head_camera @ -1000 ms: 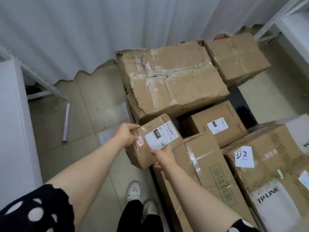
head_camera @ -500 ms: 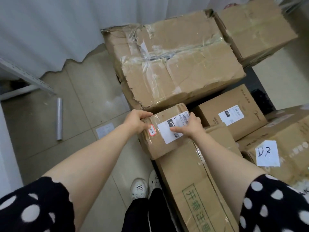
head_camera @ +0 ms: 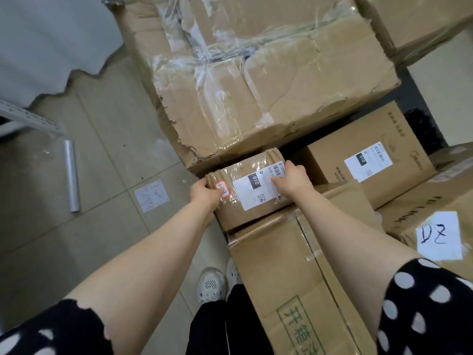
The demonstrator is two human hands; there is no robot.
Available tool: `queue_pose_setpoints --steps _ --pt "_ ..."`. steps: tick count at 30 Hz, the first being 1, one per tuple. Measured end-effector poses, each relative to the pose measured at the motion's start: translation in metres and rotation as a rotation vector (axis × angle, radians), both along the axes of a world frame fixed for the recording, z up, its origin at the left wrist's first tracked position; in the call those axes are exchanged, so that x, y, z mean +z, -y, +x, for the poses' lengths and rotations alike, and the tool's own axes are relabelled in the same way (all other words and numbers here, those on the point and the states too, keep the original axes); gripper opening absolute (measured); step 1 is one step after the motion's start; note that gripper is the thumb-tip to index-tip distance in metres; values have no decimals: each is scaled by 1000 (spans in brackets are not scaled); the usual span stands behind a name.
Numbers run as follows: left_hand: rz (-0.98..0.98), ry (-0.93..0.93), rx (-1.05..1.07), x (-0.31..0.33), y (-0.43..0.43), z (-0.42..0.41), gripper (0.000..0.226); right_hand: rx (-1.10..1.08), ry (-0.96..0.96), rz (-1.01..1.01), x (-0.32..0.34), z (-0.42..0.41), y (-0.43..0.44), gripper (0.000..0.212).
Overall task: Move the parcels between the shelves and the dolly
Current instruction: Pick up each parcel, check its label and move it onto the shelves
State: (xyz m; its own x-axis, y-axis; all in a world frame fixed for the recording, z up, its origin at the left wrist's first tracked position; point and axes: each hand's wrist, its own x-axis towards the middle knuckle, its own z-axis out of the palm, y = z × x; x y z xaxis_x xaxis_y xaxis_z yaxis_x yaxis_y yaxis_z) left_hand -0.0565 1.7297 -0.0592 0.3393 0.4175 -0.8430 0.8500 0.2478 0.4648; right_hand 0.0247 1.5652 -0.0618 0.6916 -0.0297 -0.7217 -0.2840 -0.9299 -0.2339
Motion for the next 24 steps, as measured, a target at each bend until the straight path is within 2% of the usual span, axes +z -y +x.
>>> queue_pose_setpoints --steps 4,8,13,24 --pt "-54 -7 -16 -26 -4 5 53 41 -53 -9 -23 7 -4 38" --pt "-69 -65 -52 -44 -1 6 30 17 -113 -1 -43 13 -8 46" --pt "-103 -71 -61 -64 0 4 39 -9 -183 6 -64 15 -11 48" --pt "-91 -85 -194 -89 0 2 41 15 -254 1 -99 16 -17 63"
